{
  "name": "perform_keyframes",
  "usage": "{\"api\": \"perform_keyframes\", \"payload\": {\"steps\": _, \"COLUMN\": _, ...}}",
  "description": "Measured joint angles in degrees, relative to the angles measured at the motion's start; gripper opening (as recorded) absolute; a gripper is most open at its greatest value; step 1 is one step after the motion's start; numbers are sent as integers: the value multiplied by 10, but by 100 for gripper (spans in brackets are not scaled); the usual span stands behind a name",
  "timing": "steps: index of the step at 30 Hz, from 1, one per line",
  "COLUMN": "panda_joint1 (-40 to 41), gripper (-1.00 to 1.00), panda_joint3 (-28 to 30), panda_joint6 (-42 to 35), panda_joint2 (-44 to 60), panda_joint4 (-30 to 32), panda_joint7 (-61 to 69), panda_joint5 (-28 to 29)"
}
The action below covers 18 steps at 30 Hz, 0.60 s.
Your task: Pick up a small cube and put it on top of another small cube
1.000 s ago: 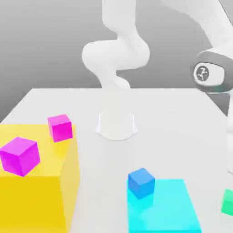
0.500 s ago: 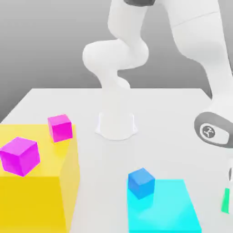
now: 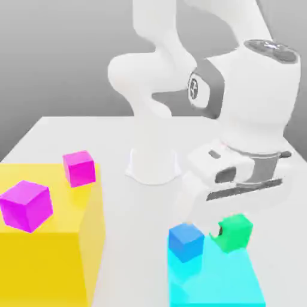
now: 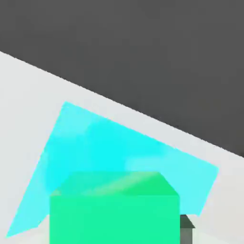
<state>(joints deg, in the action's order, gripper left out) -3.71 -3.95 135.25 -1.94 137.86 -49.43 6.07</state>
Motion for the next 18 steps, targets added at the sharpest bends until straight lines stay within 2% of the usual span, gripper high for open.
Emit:
{"api": "perform_keyframes", "payload": {"steps": 12, "panda_joint1": 180, "gripper": -100, "panda_joint3": 86, "panda_joint6": -179, "panda_joint2": -251, "panda_joint4": 66, "panda_joint7": -280, "panda_joint5": -31}}
{"api": "perform_keyframes", "payload": {"steps": 16, "panda_joint1": 201, "gripper": -100, "panda_joint3": 96, "panda_joint6": -124, "panda_joint2": -246, "panda_joint4": 114, "panda_joint7": -305, "panda_joint5": -33}}
{"api": "perform_keyframes", "payload": {"steps": 17, "panda_joint1": 202, "gripper": 100, "panda_joint3": 96, "panda_joint6": -101, "panda_joint2": -237, "panda_joint4": 128, "panda_joint7": -306, "panda_joint5": -34}}
{"api": "perform_keyframes", "payload": {"steps": 18, "panda_joint1": 202, "gripper": 100, "panda_joint3": 96, "panda_joint6": -101, "panda_joint2": -237, "panda_joint4": 128, "panda_joint7": -306, "panda_joint5": -34}}
